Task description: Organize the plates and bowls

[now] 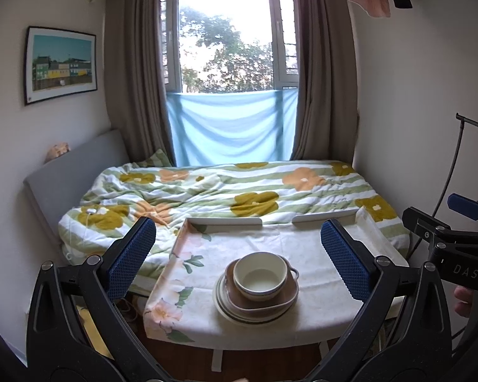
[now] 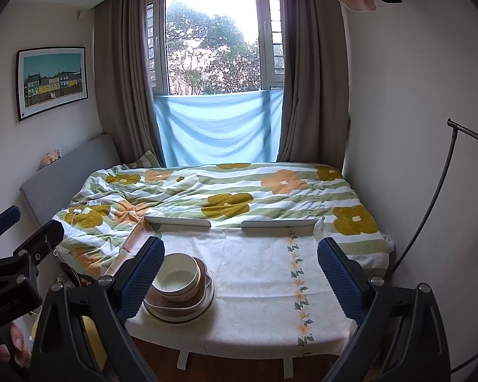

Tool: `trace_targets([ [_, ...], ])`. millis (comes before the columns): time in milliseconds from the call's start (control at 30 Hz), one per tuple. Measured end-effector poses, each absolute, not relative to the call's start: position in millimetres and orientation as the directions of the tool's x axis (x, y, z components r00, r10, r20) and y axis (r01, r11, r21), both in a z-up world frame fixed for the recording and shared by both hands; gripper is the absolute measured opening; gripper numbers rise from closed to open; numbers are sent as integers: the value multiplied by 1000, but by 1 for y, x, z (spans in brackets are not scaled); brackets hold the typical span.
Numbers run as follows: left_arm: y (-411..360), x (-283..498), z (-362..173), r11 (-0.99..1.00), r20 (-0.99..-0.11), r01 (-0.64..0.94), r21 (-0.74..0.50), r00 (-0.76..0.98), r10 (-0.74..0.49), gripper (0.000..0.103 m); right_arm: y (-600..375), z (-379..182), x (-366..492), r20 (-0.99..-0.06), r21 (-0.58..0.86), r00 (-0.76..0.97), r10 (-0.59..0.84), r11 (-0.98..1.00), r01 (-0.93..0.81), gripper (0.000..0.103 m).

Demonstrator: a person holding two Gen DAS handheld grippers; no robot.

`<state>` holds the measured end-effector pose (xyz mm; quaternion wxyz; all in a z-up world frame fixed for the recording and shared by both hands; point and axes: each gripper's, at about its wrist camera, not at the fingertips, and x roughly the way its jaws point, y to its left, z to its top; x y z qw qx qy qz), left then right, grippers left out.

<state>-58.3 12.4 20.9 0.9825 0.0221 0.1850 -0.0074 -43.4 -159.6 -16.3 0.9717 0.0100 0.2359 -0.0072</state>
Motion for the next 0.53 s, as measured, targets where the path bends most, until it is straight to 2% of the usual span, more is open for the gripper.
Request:
trace_targets([
  [267,9,-57,21,996,-340,-15,83,939,43,103,-154,-16,-38,-459,16,888,5,1000,3,96],
  [533,4,-43,17,996,-341,33,87,940,-1,103,-152,-20,-20,-487,23,873,13,1000,-2,96],
])
